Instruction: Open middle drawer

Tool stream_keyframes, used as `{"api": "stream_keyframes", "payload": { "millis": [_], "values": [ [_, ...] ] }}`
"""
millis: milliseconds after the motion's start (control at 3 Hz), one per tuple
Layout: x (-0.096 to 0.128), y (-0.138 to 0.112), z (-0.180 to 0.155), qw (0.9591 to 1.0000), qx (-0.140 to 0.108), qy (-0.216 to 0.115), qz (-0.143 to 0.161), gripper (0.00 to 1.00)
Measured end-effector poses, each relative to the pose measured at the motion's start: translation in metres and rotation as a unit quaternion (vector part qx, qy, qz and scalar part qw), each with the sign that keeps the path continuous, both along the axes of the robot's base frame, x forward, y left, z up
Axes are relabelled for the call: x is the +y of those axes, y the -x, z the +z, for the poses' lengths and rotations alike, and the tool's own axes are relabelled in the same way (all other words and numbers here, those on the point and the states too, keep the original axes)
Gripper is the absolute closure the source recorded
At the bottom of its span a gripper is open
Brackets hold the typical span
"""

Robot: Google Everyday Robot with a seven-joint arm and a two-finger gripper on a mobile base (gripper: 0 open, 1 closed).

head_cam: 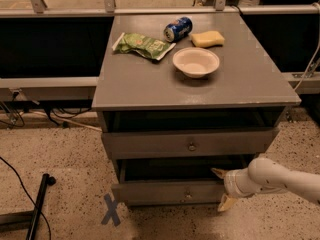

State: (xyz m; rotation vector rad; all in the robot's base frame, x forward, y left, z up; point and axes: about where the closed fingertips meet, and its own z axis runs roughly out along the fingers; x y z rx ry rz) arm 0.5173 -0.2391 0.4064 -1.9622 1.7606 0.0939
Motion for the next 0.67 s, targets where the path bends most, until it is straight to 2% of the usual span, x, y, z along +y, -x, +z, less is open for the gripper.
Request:
{"api": "stream_keyframes", "payload": {
  "millis": [333,667],
  "values": [
    [-0.0001,-0.0058,-0.0054,1.0000,0.005,-0.003,-0.002,0.26],
    [0.0001,0.0002,-0.0045,0.9999,0.010,-0.004,0.005,0.34]
  ]
}}
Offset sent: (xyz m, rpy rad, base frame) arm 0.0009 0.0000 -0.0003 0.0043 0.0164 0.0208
